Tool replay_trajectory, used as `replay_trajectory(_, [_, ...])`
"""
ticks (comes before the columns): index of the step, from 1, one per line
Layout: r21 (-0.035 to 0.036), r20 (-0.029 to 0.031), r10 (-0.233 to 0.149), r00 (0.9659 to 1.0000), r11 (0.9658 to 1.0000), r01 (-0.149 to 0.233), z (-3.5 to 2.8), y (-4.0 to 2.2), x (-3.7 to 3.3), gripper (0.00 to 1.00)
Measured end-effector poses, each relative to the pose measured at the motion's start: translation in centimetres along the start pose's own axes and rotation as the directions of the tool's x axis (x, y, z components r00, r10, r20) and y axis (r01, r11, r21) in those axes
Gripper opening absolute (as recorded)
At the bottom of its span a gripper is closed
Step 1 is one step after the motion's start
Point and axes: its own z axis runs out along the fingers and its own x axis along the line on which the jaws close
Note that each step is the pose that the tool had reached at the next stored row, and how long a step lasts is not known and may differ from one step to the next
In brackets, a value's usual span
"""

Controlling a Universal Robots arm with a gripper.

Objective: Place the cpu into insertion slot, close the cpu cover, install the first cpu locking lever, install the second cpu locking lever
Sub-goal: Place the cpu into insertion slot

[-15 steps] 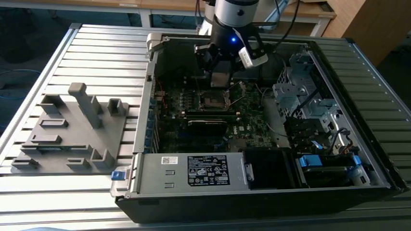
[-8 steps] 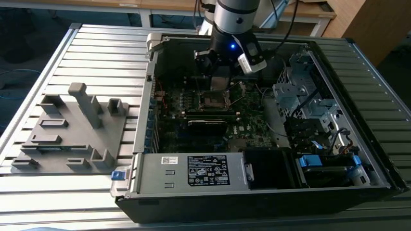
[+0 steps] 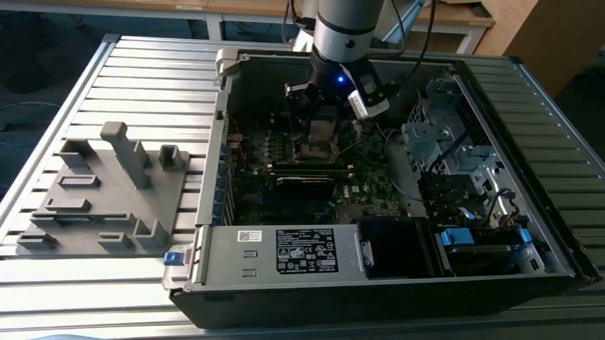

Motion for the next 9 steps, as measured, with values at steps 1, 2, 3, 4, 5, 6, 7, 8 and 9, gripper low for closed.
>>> replay_trajectory(1, [0.0011,-0.0001,0.000,1.0000,1.0000,0.000,0.18,-0.01,0.03,0.54])
replay_trajectory(2, [0.0017,-0.0001,0.000,1.0000,1.0000,0.000,0.37,-0.03,0.04,0.54])
replay_trajectory(3, [0.0019,-0.0001,0.000,1.0000,1.0000,0.000,0.56,-0.05,0.05,0.54])
replay_trajectory(4, [0.0020,0.0001,0.000,1.0000,1.0000,0.000,0.73,-0.06,0.07,0.54])
replay_trajectory(5, [0.0020,0.0007,0.000,1.0000,1.0000,0.000,0.91,-0.08,0.08,0.54])
replay_trajectory(6, [0.0028,0.0009,0.001,1.0000,1.0000,-0.001,1.05,-0.09,0.08,0.54])
replay_trajectory(7, [0.0035,0.0015,0.008,1.0000,1.0000,-0.008,1.17,-0.10,0.07,0.54])
replay_trajectory(8, [0.0033,0.0030,0.025,0.9997,0.9997,-0.025,1.28,-0.11,0.07,0.54])
replay_trajectory(9, [0.0029,0.0046,0.043,0.9991,0.9991,-0.043,1.37,-0.12,0.07,0.54])
